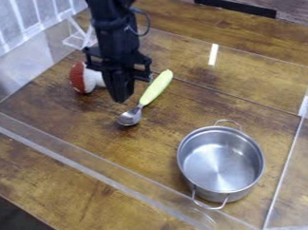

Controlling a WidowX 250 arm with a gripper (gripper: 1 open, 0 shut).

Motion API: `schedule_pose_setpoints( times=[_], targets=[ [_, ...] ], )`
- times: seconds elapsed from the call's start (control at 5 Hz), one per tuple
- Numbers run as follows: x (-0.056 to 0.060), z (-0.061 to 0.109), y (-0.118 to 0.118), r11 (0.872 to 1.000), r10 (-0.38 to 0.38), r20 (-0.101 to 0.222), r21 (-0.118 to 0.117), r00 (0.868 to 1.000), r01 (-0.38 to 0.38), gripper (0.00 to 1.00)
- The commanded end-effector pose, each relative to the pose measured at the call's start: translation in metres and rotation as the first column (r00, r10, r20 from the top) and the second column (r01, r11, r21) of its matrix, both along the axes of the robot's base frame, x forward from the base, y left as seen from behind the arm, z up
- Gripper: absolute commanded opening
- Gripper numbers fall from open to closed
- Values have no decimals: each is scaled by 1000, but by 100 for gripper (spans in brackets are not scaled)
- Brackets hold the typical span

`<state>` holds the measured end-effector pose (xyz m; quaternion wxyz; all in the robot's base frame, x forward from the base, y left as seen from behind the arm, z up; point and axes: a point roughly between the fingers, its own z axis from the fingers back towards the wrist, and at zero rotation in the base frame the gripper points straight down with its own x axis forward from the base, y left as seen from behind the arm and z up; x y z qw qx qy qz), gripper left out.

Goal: Move the green spoon to the left

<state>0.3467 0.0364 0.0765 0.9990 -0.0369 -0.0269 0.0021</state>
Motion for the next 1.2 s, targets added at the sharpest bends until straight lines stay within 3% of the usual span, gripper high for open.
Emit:
schedule_pose_setpoints(
  times=[0.0,0.2,0.4,1.0],
  targets=[
    [11,13,-13,999,-31,61,11,998,31,0],
    [8,-1,-8,999,-32,47,15,998,31,100],
    [3,-11,2,999,-29,39,17,999,28,0],
    [1,20,26,984,-180,64,13,982,180,0]
  ],
)
